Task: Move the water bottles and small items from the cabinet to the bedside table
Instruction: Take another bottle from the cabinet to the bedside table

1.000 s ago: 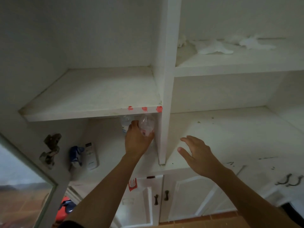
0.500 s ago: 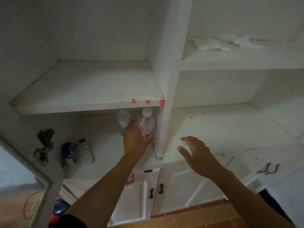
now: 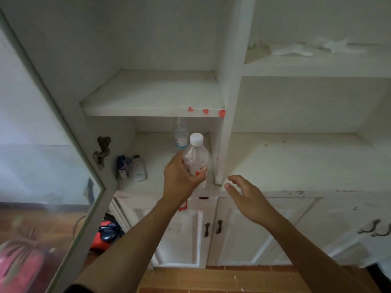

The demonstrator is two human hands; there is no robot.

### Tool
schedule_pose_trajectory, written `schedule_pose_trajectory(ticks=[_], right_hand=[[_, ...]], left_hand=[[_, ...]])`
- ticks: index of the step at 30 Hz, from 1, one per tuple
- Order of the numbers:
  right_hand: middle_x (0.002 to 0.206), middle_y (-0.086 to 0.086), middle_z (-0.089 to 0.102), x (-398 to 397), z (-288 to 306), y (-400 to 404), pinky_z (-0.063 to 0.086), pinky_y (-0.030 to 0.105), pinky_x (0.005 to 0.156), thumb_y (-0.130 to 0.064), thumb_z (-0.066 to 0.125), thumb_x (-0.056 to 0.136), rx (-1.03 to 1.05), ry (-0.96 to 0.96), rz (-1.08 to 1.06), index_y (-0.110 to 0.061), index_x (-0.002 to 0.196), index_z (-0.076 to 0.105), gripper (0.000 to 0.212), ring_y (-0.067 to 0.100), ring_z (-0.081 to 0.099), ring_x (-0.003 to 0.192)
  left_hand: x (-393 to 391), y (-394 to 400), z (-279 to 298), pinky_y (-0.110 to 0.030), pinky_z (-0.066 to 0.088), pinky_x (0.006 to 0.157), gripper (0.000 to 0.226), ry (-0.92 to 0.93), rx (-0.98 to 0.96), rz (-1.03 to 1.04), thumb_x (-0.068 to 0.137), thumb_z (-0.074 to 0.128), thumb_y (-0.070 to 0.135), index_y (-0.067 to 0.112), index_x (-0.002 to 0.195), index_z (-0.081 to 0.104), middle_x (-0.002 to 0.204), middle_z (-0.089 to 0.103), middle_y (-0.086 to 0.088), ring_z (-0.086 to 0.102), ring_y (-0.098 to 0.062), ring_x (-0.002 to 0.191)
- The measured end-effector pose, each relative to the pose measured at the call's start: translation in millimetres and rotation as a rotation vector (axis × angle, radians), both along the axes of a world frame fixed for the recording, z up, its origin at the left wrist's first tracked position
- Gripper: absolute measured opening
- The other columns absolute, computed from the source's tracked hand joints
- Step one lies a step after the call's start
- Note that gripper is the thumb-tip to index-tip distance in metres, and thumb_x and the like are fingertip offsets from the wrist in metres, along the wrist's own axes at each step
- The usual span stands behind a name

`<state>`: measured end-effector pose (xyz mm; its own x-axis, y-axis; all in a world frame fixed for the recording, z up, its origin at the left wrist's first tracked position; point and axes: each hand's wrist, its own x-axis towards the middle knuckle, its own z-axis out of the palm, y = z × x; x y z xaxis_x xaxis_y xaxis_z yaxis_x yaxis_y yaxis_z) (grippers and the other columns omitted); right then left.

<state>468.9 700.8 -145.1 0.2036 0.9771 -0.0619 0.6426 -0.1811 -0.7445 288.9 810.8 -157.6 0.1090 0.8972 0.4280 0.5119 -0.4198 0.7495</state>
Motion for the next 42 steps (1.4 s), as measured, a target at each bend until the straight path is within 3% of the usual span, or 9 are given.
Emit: schedule_pose_trajectory(ticks=[4,7,14,21,26,31,34,38,42], right_hand=[[0.133,-0.009,0.055,-2.7,0.5,-16.0,0.037,0.025,0.094,-0.05,0.043,0.098,-0.076,0.255,0.06,-0.031,0.133,0.051,0.041,0.007,0.05,0.12],[0.128,-0.002,0.06,-4.9,-5.7,-24.6,0.043,0.039,0.105,-0.053,0.039,0.099,-0.206,0.537,0.068,-0.032,0.119,0.056,0.034,0.015,0.055,0.119],[0.126,0.011,0.063,-23.4,-15.8,-50.2,0.046,0.044,0.101,-0.06,0.037,0.096,-0.421,0.977,0.162,-0.021,0.129,0.054,0.055,0.028,0.058,0.119],[0.125,0.013,0.063,-71.1,-10.6,-83.7,0.046,0.044,0.097,-0.064,0.036,0.095,-0.494,1.026,0.264,-0.018,0.128,0.056,0.06,0.03,0.057,0.118],[0.123,0.012,0.064,-109.6,-4.5,-118.9,0.046,0.043,0.095,-0.059,0.035,0.098,-0.537,1.018,0.308,-0.016,0.124,0.059,0.055,0.029,0.058,0.114],[0.122,0.015,0.066,-141.8,-0.6,-161.2,0.046,0.042,0.09,-0.058,0.034,0.098,-0.562,0.998,0.322,-0.013,0.122,0.061,0.057,0.03,0.06,0.109],[0.121,0.016,0.067,-158.3,0.8,-187.4,0.046,0.043,0.092,-0.058,0.033,0.099,-0.576,0.962,0.336,-0.013,0.123,0.06,0.058,0.03,0.062,0.109],[0.119,0.017,0.068,-179.9,-2.4,-220.3,0.047,0.046,0.097,-0.057,0.033,0.099,-0.581,0.916,0.377,-0.014,0.121,0.06,0.056,0.033,0.062,0.112],[0.107,0.015,0.069,-202.6,-6.6,-243.2,0.046,0.044,0.092,-0.058,0.035,0.098,-0.606,0.882,0.449,-0.014,0.118,0.062,0.055,0.029,0.061,0.101]], left_hand=[[-7.6,-38.0,9.7,-0.036,0.059,0.069,0.053,0.031,-0.002,0.082,0.065,0.084,0.051,0.021,0.099,0.056,0.088,0.064,0.007,0.063,-0.01,0.076],[-13.9,-66.8,17.4,-0.035,0.059,0.071,0.055,0.016,-0.005,0.149,0.066,0.086,0.05,0.021,0.103,0.057,0.092,0.066,0.008,0.064,-0.008,0.079],[-42.2,-137.7,26.6,-0.031,0.06,0.077,0.059,-0.014,-0.035,0.275,0.065,0.088,0.044,0.023,0.112,0.058,0.1,0.068,0.01,0.065,-0.003,0.089],[-77.4,-203.0,44.2,-0.01,0.053,0.07,0.06,-0.051,-0.039,0.357,0.067,0.088,0.038,0.025,0.116,0.057,0.104,0.067,0.012,0.065,0.001,0.09],[-108.9,-245.5,46.8,-0.022,0.058,0.078,0.062,-0.02,0.011,0.408,0.065,0.087,0.038,0.029,0.117,0.054,0.106,0.065,0.012,0.064,-0.003,0.096],[-142.5,-291.3,45.1,-0.039,0.06,0.071,0.058,0.027,0.085,0.469,0.061,0.084,0.043,0.022,0.107,0.058,0.098,0.068,0.007,0.066,-0.011,0.088],[-159.6,-322.9,42.1,-0.037,0.059,0.069,0.057,0.005,0.108,0.498,0.06,0.082,0.044,0.022,0.106,0.057,0.095,0.066,0.007,0.065,-0.009,0.084],[-181.5,-365.1,33.3,-0.016,0.052,0.066,0.055,-0.043,0.107,0.528,0.062,0.085,0.038,0.026,0.106,0.054,0.091,0.06,0.012,0.06,0.0,0.082],[-200.2,-396.6,20.3,-0.023,0.054,0.065,0.059,-0.06,0.068,0.591,0.059,0.082,0.043,0.017,0.107,0.059,0.091,0.065,0.006,0.064,-0.006,0.08]])
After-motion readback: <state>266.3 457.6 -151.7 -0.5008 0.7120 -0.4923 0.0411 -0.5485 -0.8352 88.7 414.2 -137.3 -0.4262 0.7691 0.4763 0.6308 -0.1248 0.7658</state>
